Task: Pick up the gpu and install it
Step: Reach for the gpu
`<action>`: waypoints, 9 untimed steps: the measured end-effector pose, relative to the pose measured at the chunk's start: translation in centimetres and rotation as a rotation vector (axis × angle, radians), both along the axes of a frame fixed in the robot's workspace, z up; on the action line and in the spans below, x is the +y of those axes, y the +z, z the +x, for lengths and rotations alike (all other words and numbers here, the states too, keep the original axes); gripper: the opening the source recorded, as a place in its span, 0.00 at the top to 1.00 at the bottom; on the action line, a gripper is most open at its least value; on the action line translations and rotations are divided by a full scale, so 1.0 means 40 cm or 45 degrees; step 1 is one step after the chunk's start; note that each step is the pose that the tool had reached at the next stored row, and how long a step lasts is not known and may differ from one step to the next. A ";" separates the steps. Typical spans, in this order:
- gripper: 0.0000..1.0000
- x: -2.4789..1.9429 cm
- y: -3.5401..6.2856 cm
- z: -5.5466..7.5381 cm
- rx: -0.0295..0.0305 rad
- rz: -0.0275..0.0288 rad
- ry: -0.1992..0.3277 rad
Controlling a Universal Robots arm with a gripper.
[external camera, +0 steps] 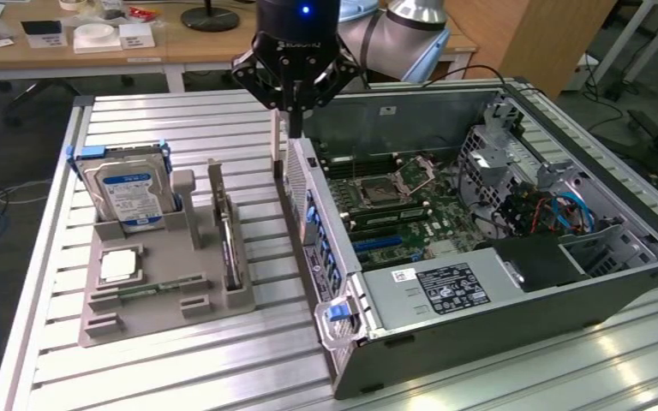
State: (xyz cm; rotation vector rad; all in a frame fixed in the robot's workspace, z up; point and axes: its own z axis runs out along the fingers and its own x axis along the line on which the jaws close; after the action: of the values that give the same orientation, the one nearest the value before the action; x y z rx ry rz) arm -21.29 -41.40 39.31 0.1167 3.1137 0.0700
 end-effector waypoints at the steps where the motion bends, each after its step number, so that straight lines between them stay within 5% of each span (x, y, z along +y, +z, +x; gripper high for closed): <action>1: 0.89 -0.001 0.000 -0.001 0.0000 -0.0001 0.000; 9: 0.89 -0.005 0.000 -0.012 0.0000 0.0000 0.000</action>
State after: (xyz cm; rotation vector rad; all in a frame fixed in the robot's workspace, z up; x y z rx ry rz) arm -21.77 -41.61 39.31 0.1166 3.1137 0.0700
